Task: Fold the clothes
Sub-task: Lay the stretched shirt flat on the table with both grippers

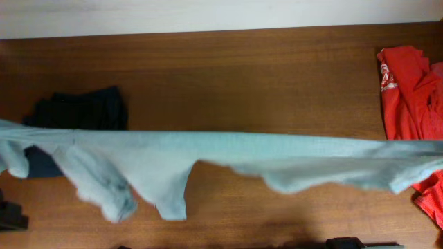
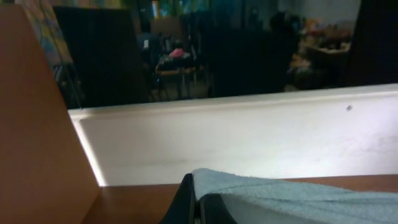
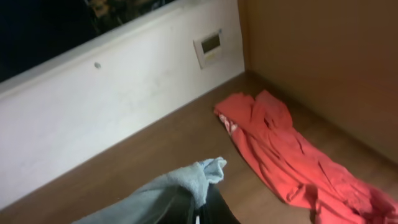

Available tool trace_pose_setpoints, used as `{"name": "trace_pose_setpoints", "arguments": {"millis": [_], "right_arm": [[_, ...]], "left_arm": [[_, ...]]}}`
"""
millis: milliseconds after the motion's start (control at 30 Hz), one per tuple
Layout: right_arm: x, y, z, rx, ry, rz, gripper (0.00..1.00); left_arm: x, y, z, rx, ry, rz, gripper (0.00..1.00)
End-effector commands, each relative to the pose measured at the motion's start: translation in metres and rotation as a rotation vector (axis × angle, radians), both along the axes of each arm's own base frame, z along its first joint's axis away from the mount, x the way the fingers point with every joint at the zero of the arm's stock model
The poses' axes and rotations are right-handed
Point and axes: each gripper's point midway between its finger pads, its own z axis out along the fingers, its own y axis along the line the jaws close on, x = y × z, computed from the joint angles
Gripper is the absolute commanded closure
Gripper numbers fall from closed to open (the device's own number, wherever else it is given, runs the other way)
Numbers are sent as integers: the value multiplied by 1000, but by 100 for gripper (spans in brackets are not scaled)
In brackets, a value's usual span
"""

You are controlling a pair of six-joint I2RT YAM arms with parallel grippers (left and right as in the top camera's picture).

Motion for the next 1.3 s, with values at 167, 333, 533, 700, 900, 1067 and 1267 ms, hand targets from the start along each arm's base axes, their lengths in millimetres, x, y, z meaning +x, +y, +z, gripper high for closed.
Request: {"name": "trace_pose_setpoints", "arguments": {"millis": [167, 333, 533, 700, 900, 1067, 1267], "right_arm": [[37, -13, -25, -20, 155, -78, 94], [101, -14, -71, -26, 378, -75, 94], [197, -12, -146, -21, 606, -55, 94], [281, -5, -230, -17, 760, 20, 94], [356, -14, -312, -14, 778, 11, 87], [374, -37, -327, -55, 771, 21, 34], [343, -67, -325, 73, 821, 7, 28]], "left_arm": [[102, -31, -44, 126, 230, 80, 99], [207, -72, -113, 258, 450, 92, 100], [308, -102, -209, 345, 635, 89, 100], [379, -119, -301, 405, 742, 87, 100], [441, -119, -395, 468, 792, 90, 90], [456, -98, -415, 473, 803, 128, 43], [444, -37, -372, 441, 785, 274, 13]]}}
